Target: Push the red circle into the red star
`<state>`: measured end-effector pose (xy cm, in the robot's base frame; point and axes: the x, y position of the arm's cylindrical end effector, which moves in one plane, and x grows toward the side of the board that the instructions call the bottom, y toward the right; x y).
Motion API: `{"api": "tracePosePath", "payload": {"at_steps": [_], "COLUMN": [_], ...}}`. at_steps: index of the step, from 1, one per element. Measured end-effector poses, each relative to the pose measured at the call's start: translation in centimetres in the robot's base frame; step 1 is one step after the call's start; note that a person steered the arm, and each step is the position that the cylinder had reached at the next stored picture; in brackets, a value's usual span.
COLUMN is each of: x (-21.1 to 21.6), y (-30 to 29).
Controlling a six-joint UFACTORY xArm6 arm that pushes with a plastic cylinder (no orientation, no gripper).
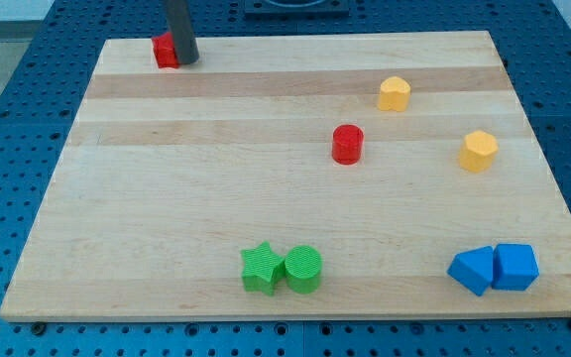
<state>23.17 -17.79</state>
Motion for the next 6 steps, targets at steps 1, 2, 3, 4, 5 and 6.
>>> {"api": "tracePosePath", "payload": {"at_steps": [1,2,3,4,5,6], "x": [-0.2,0.3,6.6,16.1,22.1,24.5], "y": [-2.9,-2.8,-0.9,0.1,7.9,15.0]}}
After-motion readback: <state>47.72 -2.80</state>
